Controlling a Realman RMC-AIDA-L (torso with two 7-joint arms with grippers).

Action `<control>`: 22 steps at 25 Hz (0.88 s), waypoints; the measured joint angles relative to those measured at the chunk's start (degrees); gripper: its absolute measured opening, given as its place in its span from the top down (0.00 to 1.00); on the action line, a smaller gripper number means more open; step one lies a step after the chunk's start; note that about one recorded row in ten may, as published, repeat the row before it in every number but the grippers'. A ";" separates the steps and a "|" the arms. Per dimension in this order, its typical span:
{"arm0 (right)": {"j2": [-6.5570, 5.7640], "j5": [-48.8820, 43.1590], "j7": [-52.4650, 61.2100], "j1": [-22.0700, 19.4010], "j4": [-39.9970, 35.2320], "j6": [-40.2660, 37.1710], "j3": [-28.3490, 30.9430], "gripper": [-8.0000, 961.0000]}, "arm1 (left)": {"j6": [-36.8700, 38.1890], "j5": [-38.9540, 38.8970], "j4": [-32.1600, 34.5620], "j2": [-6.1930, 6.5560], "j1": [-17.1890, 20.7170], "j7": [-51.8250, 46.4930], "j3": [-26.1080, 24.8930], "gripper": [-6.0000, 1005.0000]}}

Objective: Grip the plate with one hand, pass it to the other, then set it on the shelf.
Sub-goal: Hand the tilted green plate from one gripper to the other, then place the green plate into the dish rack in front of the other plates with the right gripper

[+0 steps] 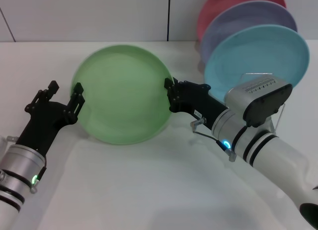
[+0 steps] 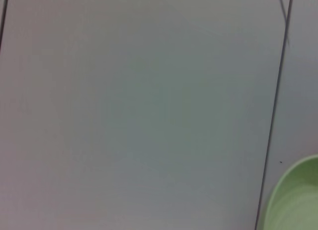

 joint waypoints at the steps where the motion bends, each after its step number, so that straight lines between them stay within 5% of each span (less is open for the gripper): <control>1: 0.00 0.00 0.00 0.00 -0.19 0.00 0.10 0.96 | -0.38 -0.01 0.00 0.00 0.18 -0.01 0.00 0.38; 12: -0.01 -0.37 -0.01 0.40 -1.19 -0.61 0.30 0.96 | -11.43 -0.57 2.76 0.53 5.07 -4.10 -0.79 0.38; 22: -0.55 -1.99 -9.37 0.04 1.33 -3.71 1.64 0.96 | -10.52 -0.65 11.49 0.86 7.61 -14.56 -5.40 0.38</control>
